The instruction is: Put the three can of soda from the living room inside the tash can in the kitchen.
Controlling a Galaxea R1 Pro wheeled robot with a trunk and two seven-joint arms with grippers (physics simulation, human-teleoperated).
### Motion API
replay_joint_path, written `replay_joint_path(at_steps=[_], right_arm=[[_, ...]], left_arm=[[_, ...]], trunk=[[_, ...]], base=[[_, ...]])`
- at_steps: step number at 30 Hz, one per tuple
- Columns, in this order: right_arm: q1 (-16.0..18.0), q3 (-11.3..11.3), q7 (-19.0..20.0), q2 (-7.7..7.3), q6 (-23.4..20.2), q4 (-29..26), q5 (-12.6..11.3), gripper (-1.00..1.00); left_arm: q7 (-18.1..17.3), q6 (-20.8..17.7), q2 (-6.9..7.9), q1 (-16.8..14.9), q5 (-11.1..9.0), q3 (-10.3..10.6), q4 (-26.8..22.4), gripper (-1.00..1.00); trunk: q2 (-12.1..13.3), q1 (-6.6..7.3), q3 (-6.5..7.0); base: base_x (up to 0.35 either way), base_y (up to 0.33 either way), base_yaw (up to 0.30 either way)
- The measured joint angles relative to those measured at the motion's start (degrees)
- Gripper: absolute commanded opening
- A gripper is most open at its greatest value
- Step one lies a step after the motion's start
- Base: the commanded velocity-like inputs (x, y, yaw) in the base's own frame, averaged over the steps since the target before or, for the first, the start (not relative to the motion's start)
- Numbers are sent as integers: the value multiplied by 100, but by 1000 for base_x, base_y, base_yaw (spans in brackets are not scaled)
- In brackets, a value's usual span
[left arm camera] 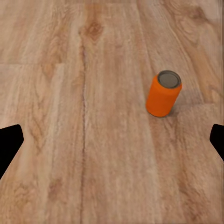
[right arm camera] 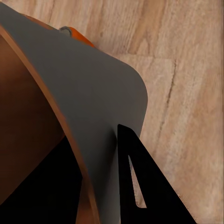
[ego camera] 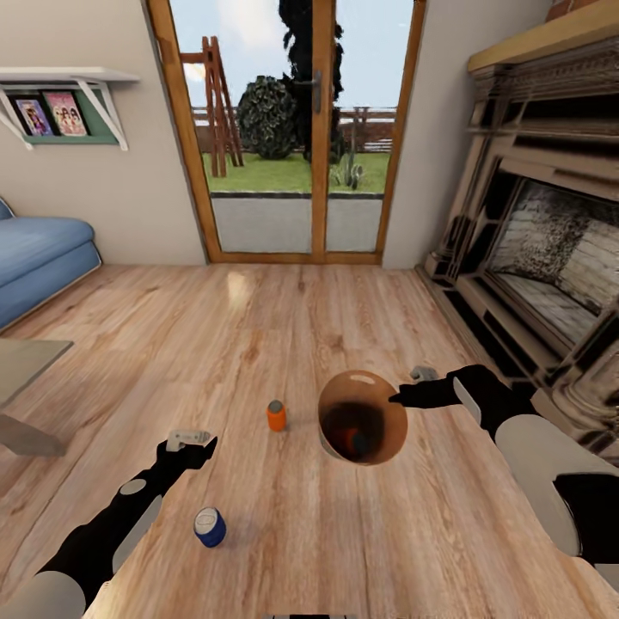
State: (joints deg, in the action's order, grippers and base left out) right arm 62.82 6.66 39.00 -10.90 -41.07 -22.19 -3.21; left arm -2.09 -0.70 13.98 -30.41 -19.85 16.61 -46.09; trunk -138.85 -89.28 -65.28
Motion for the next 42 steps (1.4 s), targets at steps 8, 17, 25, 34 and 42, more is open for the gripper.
replay_joint_path(at_steps=[8, 17, 25, 34, 42], right_arm=[[0, -38, -1, -3, -6, -3, -11, -100], [0, -209, -4, -41, -28, -4, -35, -100], [-1, -368, -9, -93, -20, -4, 6, -100], [0, -393, -10, -220, -32, -8, 0, -100], [0, -400, -8, -269, -40, -11, -14, -100]], left_arm=[[-9, -13, 0, 0, 5, 4, 30, 100], [-10, -2, 0, 0, 6, 17, 34, 100], [-5, -20, -7, 0, 14, 18, 37, 100], [-9, -32, -9, 0, 25, 26, 221, 100], [-10, -11, -14, 0, 29, 32, 328, 100]], trunk=[[0, 0, 5], [0, 0, -52], [0, 0, -121], [0, 0, -201], [0, 0, -269]], base=[[0, 262, -92], [0, 239, -6], [0, 28, 0], [0, 2, 0], [0, 0, 0]])
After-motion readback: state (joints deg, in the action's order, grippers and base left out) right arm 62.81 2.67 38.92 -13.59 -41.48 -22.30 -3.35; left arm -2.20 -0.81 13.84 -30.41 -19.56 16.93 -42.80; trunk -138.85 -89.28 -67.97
